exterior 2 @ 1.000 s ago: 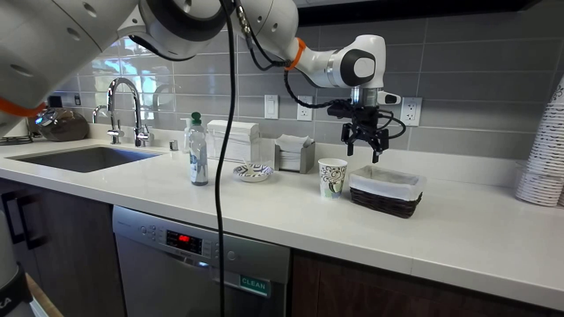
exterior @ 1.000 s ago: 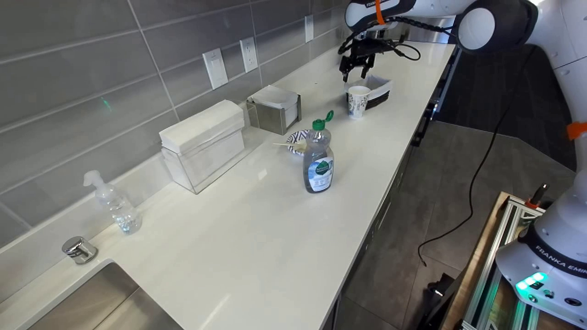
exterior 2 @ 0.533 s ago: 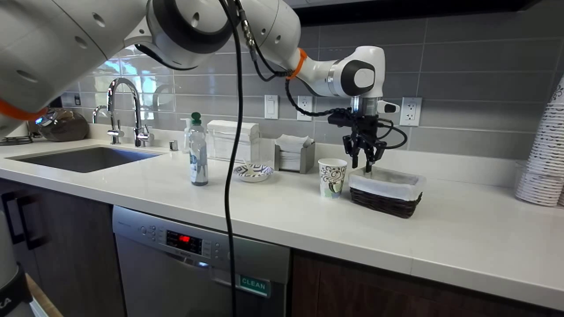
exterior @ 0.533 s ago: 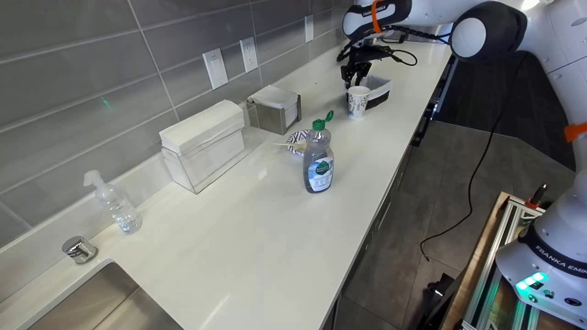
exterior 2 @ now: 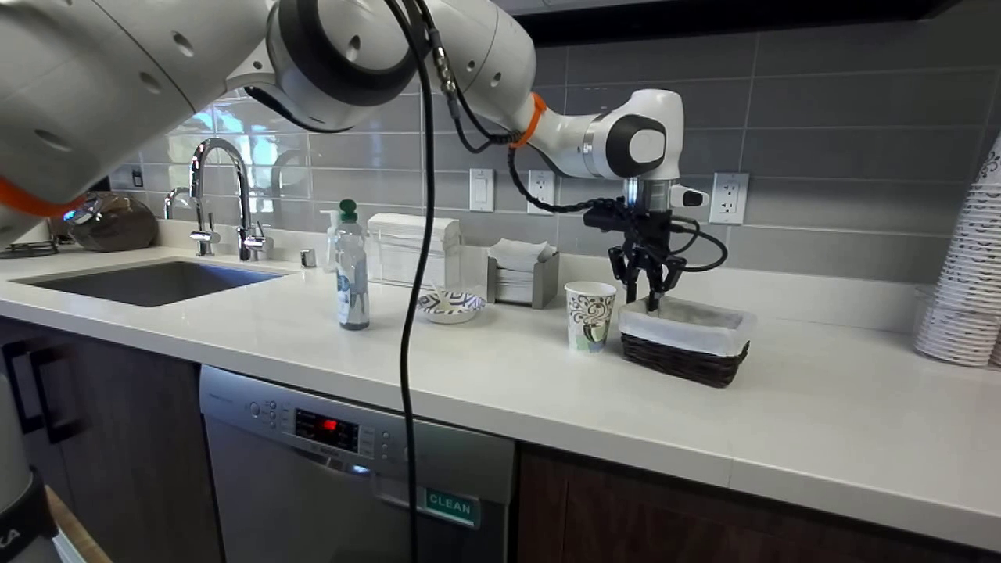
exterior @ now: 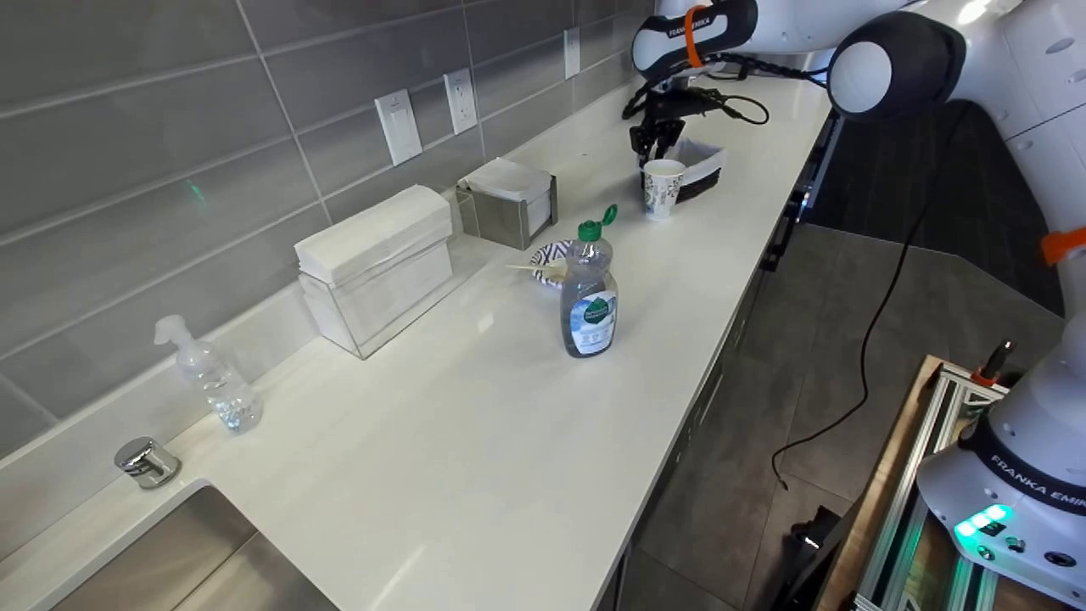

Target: Pour out the contents from the brown basket

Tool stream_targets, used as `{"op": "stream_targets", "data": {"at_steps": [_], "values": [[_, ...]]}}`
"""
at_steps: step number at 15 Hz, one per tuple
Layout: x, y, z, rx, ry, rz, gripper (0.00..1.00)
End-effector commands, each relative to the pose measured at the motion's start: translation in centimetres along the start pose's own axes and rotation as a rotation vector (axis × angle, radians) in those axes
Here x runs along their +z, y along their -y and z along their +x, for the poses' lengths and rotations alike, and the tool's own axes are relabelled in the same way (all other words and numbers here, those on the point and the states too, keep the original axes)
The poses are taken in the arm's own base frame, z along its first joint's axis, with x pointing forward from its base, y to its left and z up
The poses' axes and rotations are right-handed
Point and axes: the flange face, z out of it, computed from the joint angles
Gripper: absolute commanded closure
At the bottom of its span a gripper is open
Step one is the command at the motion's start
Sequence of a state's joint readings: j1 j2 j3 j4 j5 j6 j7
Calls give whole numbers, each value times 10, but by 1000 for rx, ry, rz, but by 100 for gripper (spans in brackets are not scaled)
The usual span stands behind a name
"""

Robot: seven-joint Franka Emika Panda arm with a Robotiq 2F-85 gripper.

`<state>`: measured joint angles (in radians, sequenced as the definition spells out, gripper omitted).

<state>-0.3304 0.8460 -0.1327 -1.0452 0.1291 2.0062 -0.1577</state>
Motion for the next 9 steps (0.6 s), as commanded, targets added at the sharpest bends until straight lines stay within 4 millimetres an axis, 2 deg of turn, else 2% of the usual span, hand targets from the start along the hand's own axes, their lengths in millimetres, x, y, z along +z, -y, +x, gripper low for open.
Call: {"op": "stream_targets", "data": {"at_steps": [1,2,4,5,6,9], "values": [[6,-1,5,-30,-7,-12,73],[7,-1,4,-34,-4,-14,83],[9,-2,4,-39,1,-14,69],[10,-2,3,-42,1,-16,75],[11,-2,3,-44,3,-16,76],[11,-4,3,-40,5,-11,93]]}}
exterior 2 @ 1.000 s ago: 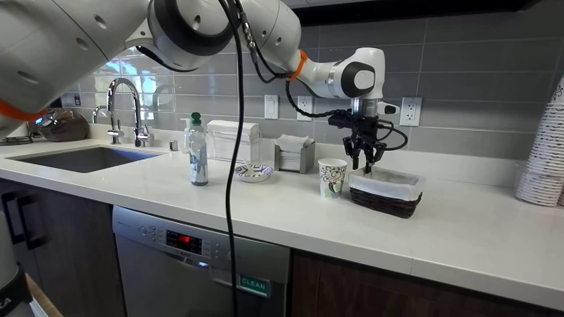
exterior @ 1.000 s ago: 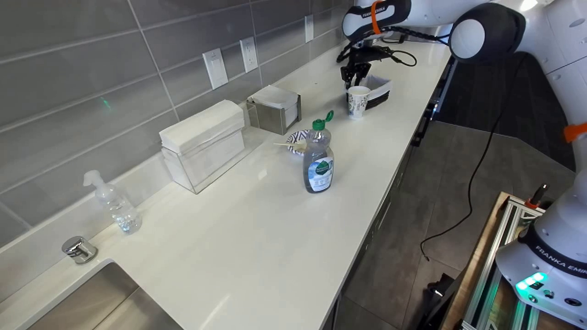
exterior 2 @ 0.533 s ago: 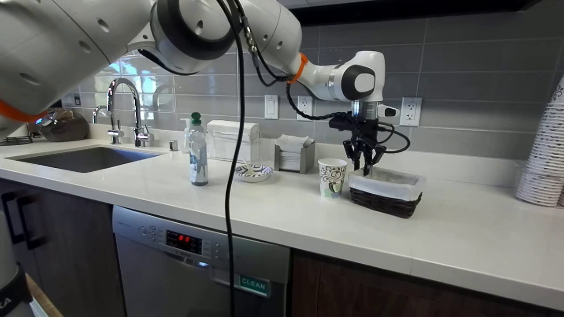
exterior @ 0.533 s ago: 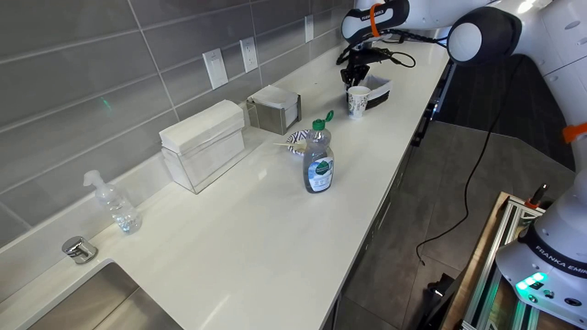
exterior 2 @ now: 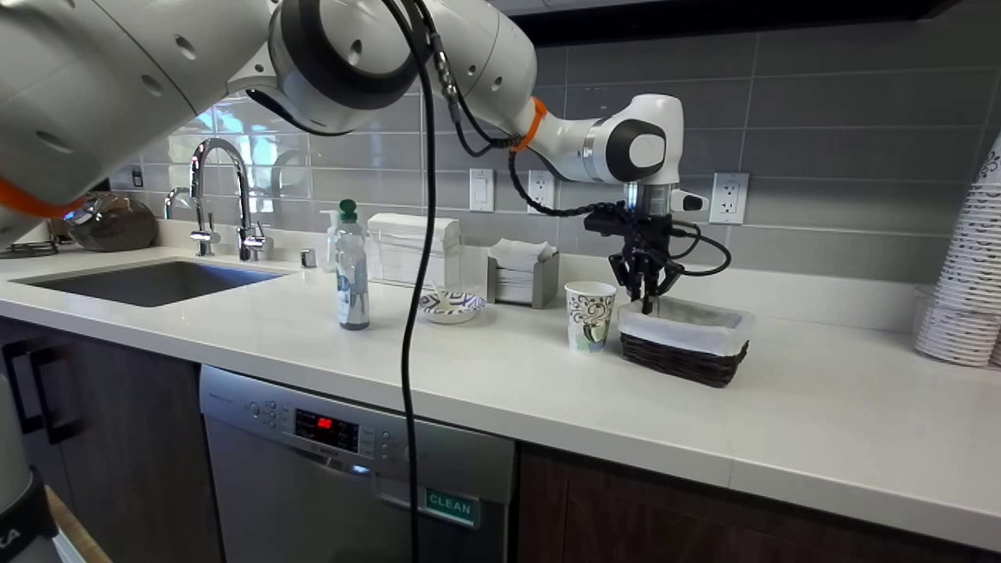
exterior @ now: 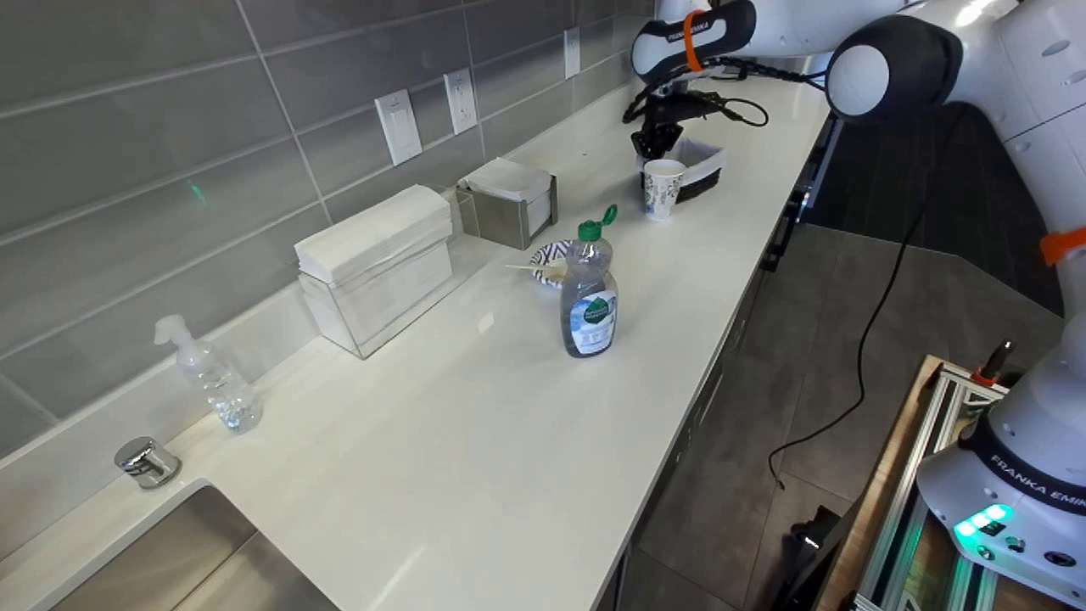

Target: Pour out the contents from the brown basket

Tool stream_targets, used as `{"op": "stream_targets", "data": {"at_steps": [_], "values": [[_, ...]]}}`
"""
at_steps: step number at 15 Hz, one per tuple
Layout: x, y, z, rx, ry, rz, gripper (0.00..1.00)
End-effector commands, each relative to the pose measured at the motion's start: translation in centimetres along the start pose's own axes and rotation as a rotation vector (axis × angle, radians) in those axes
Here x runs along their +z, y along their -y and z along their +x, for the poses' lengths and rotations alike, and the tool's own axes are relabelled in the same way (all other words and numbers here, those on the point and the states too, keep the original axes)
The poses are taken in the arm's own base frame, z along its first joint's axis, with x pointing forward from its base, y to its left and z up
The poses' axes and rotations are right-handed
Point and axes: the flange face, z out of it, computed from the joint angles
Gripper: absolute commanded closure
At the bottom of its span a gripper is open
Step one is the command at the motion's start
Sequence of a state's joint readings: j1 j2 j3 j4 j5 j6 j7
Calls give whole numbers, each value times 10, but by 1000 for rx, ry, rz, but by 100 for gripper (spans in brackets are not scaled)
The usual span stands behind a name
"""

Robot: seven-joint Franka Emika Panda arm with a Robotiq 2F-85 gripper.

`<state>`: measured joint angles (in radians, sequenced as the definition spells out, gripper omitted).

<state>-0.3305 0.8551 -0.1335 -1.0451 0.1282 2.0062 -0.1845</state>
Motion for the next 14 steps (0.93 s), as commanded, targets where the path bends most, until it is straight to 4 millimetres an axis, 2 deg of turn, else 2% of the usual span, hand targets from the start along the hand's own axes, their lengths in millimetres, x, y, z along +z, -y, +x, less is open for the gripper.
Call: {"op": "stream_targets", "data": {"at_steps": [1,2,7,14], "values": [[2,-5,4,-11,-7,-11,99],[0,-7,4,-7,-10,-10,96],[-22,-24,6,43,-44,39,96],[-61,-54,9,131,-151,324,96]]}}
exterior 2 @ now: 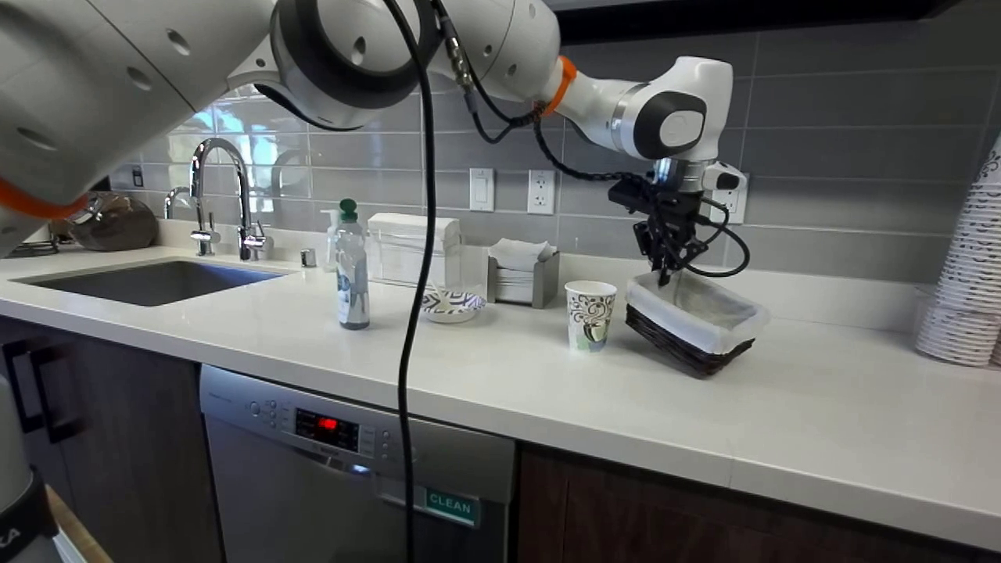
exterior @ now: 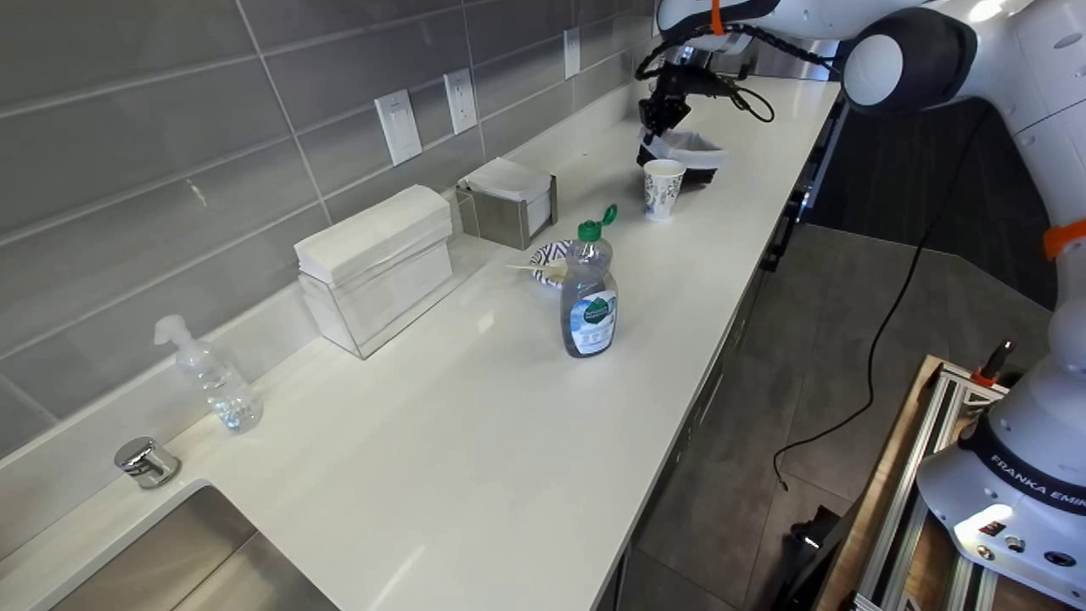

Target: Pour out the contents from the brown basket

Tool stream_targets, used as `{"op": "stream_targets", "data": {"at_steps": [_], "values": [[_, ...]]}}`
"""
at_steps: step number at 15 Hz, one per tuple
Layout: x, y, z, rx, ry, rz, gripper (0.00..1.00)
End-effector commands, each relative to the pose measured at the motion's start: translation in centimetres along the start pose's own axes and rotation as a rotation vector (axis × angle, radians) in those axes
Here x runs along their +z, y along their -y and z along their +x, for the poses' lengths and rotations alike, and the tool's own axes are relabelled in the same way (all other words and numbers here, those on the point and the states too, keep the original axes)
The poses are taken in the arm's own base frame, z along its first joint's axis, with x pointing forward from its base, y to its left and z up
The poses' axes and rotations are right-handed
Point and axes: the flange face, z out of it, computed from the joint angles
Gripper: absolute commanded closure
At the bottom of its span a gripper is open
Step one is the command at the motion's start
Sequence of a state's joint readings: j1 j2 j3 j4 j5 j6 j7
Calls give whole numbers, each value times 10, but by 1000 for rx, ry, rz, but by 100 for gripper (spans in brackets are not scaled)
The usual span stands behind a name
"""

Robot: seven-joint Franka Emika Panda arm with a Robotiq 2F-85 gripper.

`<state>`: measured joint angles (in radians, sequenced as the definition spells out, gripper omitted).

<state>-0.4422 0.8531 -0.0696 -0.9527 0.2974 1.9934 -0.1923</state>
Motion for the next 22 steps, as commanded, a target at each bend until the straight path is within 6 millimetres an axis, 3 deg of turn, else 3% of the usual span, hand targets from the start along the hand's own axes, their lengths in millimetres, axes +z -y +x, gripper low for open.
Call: {"op": "stream_targets", "data": {"at_steps": [1,11,22], "values": [[-24,-11,5,11,-49,192,96],[-79,-27,15,-116,-287,617,96],[-90,-40,-9,-388,-357,1055,96]]}}
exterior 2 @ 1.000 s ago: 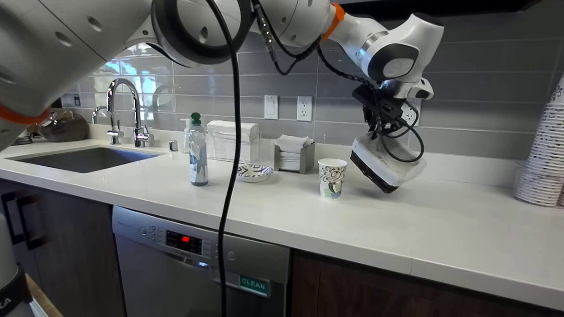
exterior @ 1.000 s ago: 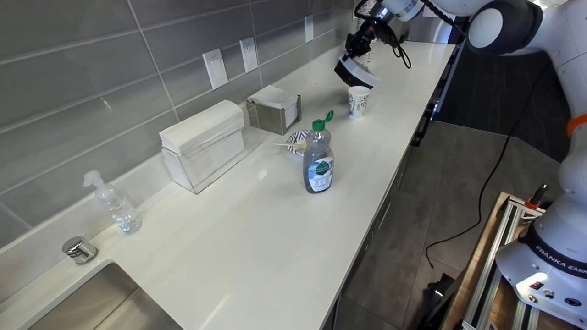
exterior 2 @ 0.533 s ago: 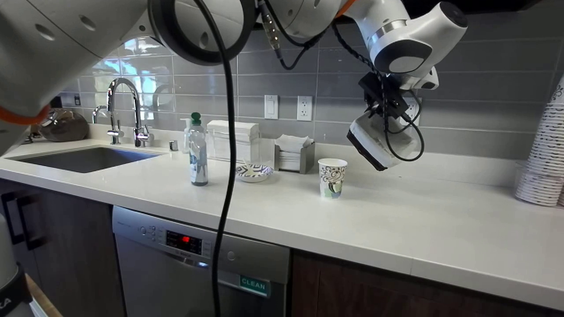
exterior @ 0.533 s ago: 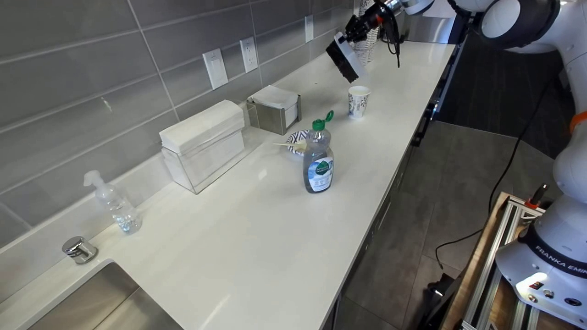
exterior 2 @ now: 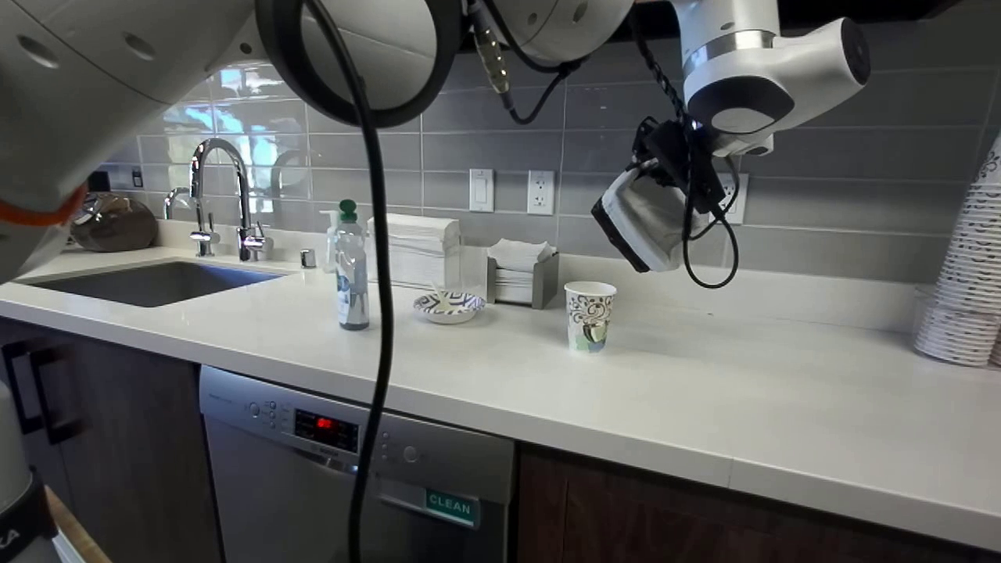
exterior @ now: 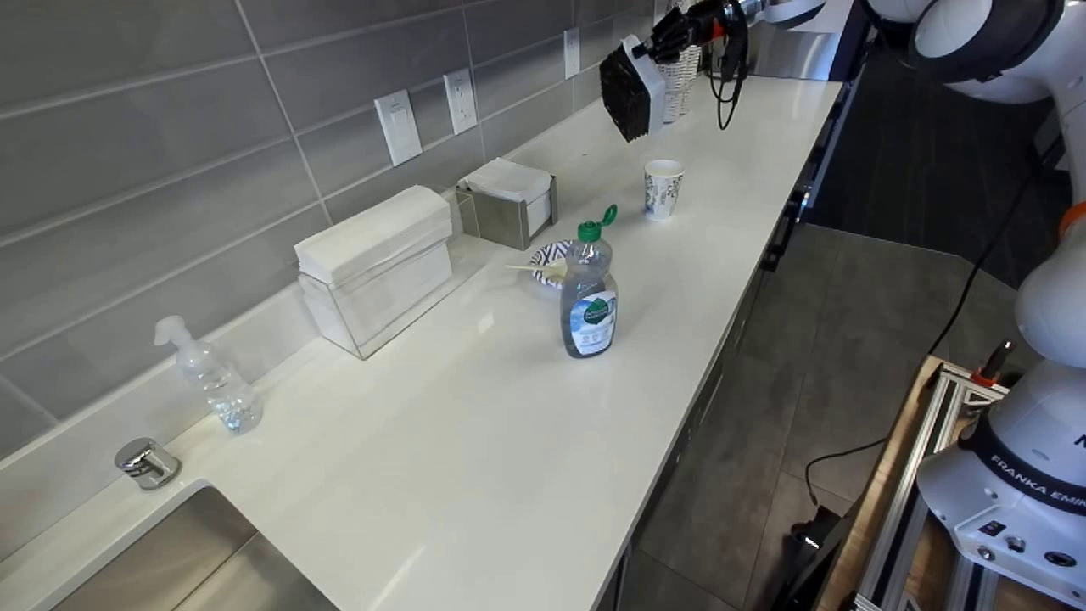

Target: Pour out the contents from the brown basket

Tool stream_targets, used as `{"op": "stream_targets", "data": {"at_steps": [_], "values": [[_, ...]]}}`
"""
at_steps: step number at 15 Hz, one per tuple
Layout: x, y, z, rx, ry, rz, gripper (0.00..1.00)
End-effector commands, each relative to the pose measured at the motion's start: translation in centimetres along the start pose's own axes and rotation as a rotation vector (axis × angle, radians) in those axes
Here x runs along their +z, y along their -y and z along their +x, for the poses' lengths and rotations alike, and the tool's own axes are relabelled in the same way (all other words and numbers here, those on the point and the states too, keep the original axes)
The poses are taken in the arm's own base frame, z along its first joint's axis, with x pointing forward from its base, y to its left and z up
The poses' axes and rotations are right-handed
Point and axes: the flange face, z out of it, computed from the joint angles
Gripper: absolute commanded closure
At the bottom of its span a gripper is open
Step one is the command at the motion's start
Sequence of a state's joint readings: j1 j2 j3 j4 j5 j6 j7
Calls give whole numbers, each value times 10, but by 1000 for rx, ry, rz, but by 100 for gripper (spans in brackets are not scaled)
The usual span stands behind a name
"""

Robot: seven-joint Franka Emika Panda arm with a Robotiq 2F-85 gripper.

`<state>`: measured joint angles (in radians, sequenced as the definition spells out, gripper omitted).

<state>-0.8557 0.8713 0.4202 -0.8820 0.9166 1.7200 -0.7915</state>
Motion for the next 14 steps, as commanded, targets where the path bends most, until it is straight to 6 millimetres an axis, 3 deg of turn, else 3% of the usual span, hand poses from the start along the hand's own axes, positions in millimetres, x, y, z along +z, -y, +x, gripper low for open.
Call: {"op": "stream_targets", "data": {"at_steps": [1,14], "values": [[-5,-1,-8,-78,-18,175,96],[-13,-7,-40,-221,-121,695,96]]}}
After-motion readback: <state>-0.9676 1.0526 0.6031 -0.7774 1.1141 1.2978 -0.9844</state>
